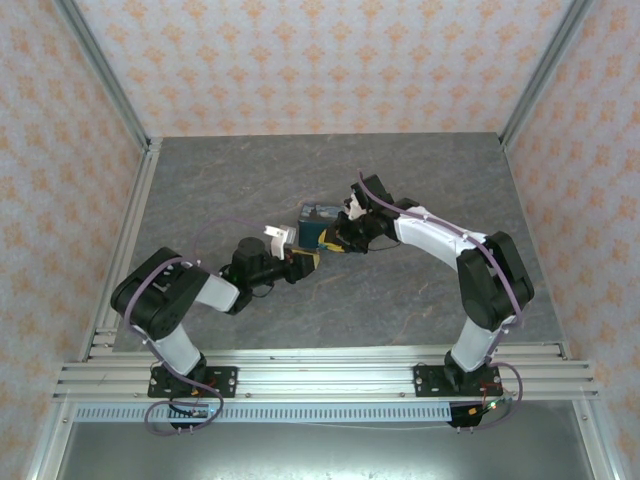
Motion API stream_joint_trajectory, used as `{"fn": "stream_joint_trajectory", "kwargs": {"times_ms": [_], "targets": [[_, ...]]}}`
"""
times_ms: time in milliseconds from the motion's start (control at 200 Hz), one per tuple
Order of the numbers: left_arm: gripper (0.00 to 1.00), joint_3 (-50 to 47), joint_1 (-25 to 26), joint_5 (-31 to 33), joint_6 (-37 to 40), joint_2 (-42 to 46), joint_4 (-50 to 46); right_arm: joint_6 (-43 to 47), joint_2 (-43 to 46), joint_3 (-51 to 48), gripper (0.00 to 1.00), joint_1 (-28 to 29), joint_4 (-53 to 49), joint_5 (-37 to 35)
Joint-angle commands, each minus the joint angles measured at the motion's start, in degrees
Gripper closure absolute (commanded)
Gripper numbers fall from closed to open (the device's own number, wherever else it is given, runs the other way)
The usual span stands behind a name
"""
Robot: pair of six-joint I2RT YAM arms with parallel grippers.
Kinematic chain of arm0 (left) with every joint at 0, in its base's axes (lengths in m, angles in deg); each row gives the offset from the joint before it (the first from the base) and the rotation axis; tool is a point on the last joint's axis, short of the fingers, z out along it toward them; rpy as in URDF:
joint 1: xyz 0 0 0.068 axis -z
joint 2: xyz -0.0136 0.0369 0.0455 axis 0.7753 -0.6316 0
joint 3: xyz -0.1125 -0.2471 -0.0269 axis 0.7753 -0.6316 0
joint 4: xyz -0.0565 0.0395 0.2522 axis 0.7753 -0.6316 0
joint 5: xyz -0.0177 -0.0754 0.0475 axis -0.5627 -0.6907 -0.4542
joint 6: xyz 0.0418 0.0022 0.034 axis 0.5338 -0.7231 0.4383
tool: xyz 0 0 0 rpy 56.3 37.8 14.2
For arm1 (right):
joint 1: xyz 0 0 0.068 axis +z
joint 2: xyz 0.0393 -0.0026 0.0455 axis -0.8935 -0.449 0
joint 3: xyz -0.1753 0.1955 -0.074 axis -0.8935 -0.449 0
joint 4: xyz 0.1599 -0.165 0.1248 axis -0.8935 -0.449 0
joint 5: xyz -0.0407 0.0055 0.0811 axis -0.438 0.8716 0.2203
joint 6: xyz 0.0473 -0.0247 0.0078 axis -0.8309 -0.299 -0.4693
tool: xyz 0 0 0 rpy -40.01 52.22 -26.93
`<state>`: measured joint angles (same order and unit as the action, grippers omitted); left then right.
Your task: Unlock a padlock with a key
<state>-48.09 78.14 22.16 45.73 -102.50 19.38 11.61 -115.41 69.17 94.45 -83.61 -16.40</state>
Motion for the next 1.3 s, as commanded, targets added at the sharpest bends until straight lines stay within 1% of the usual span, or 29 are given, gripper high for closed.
{"fn": "stream_joint_trajectory", "kwargs": {"times_ms": [0,95,255,360,450,666,771,866,956,1176,1221,1296], "targets": [[0.67,1.9,-0.5,-1.6,-0.4,-0.6,4.2,0.4,2.8,0.2,1.0,0.3,-0.4,1.5],[0.7,2.4,-0.5,-1.8,-0.4,-0.8,4.5,0.4,2.6,0.2,1.0,0.3,-0.5,1.7],[0.7,3.9,-0.5,-2.7,-0.6,-1.7,4.5,0.4,2.7,0.1,1.0,0.3,-0.5,1.7],[0.75,4.9,-0.5,-3.6,-0.9,-2.6,4.7,0.3,2.9,0.1,1.0,0.4,-0.5,1.7],[0.75,4.9,-0.4,-3.7,-1.0,-3.0,5.0,0.3,2.9,0.0,1.0,0.3,-0.6,1.4],[0.71,3.4,-0.4,-2.6,-0.4,-2.4,5.1,0.2,2.8,0.2,1.0,0.3,-0.7,1.3],[0.66,2.3,-0.3,-1.6,-0.1,-2.0,4.9,0.3,2.9,0.3,1.0,0.3,-0.8,1.1],[0.65,2.0,-0.3,-1.4,0.0,-1.7,4.8,0.3,2.8,0.4,1.0,0.2,-0.8,1.0],[0.69,2.0,-0.4,-1.5,0.1,-1.5,4.4,0.3,2.9,0.6,1.0,0.2,-0.9,1.1],[0.72,2.1,-0.3,-1.7,0.4,-1.7,3.9,0.4,2.8,0.9,1.0,0.2,-1.3,1.0],[0.73,2.0,-0.3,-1.7,0.4,-1.7,4.0,0.4,2.8,0.9,1.0,0.2,-1.3,1.1],[0.79,2.0,-0.3,-1.8,0.4,-1.9,4.0,0.4,2.8,1.0,1.0,0.2,-1.4,1.0]]}}
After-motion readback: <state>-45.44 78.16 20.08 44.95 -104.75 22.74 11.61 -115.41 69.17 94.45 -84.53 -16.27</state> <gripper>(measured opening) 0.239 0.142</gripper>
